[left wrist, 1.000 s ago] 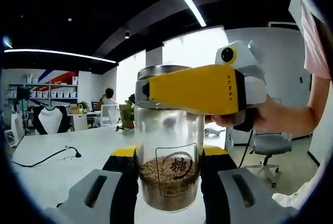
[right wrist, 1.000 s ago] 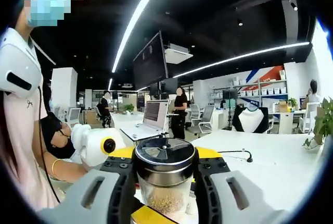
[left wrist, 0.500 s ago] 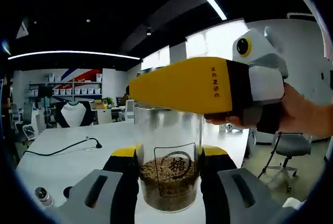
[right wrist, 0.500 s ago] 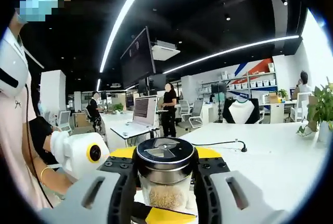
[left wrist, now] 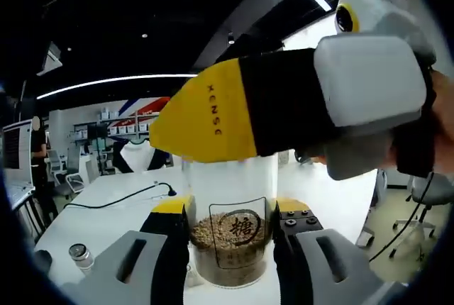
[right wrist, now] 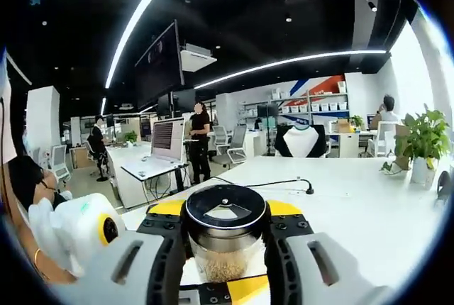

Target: Rotate the seasoning bottle until the label or dispensing opening points toward the visible target arrow and the bottle remains upright within the marked orientation range

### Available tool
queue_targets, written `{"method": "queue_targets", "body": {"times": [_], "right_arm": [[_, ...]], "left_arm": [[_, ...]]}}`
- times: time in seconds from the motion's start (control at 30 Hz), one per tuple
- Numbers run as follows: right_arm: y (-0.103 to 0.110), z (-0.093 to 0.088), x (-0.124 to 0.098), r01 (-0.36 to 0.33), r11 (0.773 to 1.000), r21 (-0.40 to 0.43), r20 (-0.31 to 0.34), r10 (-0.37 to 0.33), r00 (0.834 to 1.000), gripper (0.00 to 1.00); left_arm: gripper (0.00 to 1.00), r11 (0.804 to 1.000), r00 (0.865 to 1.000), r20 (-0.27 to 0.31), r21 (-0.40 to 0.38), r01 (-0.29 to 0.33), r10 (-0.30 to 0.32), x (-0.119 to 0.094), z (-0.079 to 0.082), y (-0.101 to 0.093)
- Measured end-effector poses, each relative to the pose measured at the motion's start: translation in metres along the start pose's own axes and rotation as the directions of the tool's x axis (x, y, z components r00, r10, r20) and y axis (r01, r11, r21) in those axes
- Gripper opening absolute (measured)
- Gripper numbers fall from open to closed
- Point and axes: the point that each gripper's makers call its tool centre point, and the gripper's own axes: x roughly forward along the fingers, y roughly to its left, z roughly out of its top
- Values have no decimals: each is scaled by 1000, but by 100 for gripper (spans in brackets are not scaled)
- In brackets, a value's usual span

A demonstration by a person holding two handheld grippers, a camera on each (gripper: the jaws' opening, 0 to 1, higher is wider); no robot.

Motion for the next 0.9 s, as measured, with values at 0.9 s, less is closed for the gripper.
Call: {"method": "queue_targets", "body": {"times": [0.9], "right_arm": [[-59,-15,3,42,999,24,11,-42,999,38]], "left_arm": [[57,997,996,-67,43,64,-61,-36,-28,25]]}}
